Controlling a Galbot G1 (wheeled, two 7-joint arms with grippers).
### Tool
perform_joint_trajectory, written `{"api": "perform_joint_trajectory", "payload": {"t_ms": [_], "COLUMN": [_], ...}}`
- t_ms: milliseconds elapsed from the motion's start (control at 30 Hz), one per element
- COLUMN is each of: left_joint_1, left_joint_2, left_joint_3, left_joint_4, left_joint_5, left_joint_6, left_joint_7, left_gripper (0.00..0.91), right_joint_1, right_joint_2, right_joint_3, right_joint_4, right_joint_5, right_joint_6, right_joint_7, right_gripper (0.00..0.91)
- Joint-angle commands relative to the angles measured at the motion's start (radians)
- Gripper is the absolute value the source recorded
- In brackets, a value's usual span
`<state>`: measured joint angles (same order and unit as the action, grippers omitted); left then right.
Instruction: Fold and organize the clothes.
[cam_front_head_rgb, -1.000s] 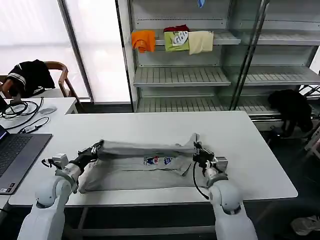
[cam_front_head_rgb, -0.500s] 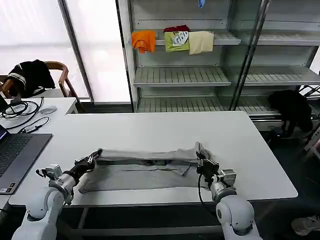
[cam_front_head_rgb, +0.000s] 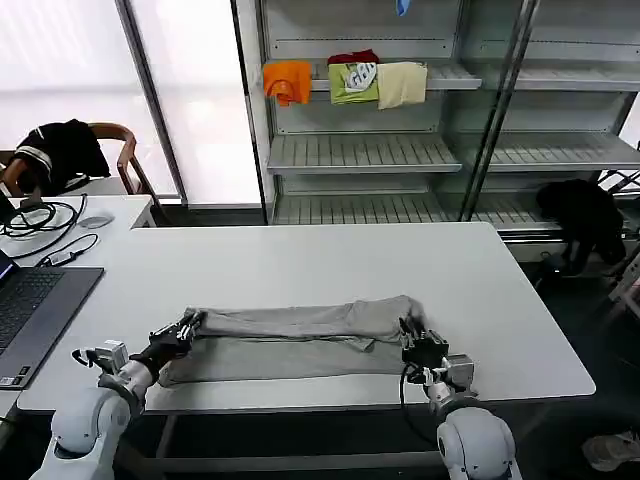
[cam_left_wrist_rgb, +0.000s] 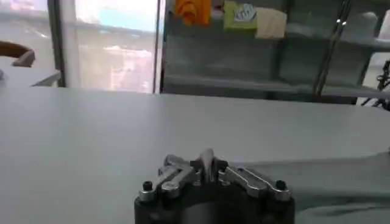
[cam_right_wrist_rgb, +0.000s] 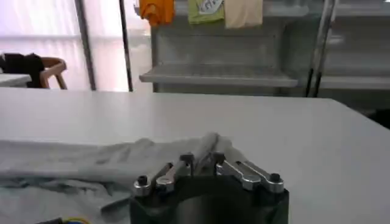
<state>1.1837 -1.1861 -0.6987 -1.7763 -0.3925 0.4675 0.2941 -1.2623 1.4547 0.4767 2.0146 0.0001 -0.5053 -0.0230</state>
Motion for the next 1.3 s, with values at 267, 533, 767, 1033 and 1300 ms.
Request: {"api": "perform_joint_trajectory", "payload": {"t_ms": [267, 533, 767, 1033, 1300], "left_joint_1": [0.1, 0.122, 0.115, 0.073, 0.048], "left_joint_2": [-0.103, -0.121, -0.134, -0.155, -0.095], "left_joint_3": [-0.004, 0.003, 0.011, 0.02, -0.109], "left_joint_4": [-0.087, -0.104, -0.116, -0.083, -0.059], "left_joint_5": [0.275, 0.206, 0.135, 0.09, 0.137], "left_joint_6": [-0.019, 0.017, 0.062, 0.07, 0.006], "left_joint_7": [-0.162, -0.151, -0.137, -0.142, -0.069], "left_gripper": [0.887, 0.01, 0.01, 0.01, 0.0], "right_joint_1": [0.041, 0.107, 0.11, 0.111, 0.119], "right_joint_2": [-0.005, -0.008, 0.0, -0.001, -0.004], "right_joint_3": [0.053, 0.077, 0.065, 0.071, 0.07], "right_joint_4": [0.046, 0.07, 0.07, 0.067, 0.045], "right_joint_5": [0.118, 0.191, 0.188, 0.188, 0.187], "right_joint_6": [0.015, -0.031, -0.035, -0.034, -0.032], "right_joint_7": [0.028, 0.035, 0.039, 0.042, 0.044], "right_gripper": [0.907, 0.907, 0.907, 0.907, 0.907]}}
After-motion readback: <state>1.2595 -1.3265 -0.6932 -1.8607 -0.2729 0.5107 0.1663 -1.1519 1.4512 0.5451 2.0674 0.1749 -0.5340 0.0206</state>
